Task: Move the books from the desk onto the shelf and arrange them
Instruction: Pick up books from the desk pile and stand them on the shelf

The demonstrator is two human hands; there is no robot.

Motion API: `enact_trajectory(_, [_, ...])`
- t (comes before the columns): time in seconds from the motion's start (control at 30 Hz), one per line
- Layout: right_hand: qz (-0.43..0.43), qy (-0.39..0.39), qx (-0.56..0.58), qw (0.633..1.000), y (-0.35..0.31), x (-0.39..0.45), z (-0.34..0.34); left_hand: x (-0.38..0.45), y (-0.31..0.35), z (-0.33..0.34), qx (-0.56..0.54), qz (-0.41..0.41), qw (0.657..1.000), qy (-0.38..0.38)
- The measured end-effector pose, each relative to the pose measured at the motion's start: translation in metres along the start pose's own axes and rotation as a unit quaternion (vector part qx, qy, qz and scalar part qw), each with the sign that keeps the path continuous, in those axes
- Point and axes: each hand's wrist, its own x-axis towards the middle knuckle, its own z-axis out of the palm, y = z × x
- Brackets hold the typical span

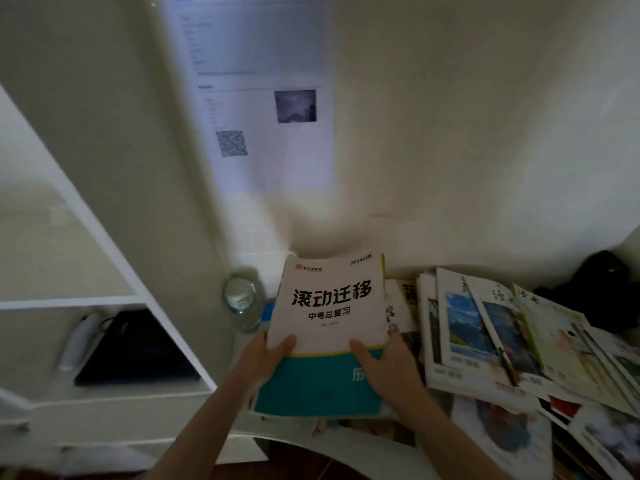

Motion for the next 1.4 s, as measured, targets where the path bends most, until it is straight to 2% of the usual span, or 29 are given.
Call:
enact_trajectory(0.13, [-0.009, -0.004, -0.002, 1.000, 0.001, -0.010, 0.051, 0.010, -0.042, -0.036, 0.022, -0.042, 0.999, 0.015])
enact_trajectory(0.27, [0.028, -0.007, -0.065, 0.997, 0.023, -0.005, 0.079, 0.058, -0.127, -0.053, 0.004, -0.102, 0.995, -0.010])
enact_trajectory(0.43, [0.081, 0.001, -0.174, 0.981, 0.036, -0.005, 0.097, 0.030, -0.097, -0.043, -0.067, -0.166, 0.984, -0.029])
enact_trajectory(0.6, [0.115, -0.041, -0.217, 0.968, 0.032, 0.004, 0.102, 0.057, -0.122, -0.054, -0.078, -0.178, 0.980, -0.032])
enact_trajectory(0.73, [0.114, -0.047, -0.137, 0.983, 0.031, 0.010, 0.113, 0.054, -0.104, -0.057, -0.085, -0.150, 0.984, -0.037])
enact_trajectory(0.83, [0.106, -0.033, -0.145, 0.983, 0.035, 0.010, 0.118, 0.054, -0.096, -0.059, -0.087, -0.143, 0.985, -0.030])
enact_trajectory(0.97, [0.093, -0.054, -0.151, 0.983, 0.037, 0.015, 0.108, 0.052, -0.085, -0.065, -0.102, -0.134, 0.986, -0.016])
enact_trajectory(1.1, [0.070, -0.052, -0.121, 0.989, 0.038, 0.014, 0.101, 0.033, -0.063, -0.061, -0.110, -0.112, 0.986, -0.047])
enact_trajectory(1.27, [0.092, -0.051, 0.016, 0.994, 0.041, 0.012, 0.088, 0.011, -0.048, -0.065, -0.143, -0.074, 0.987, -0.027])
enact_trajectory(1.4, [0.162, -0.088, 0.205, 0.961, 0.036, 0.002, 0.072, -0.015, -0.022, -0.072, -0.204, -0.031, 0.978, -0.020])
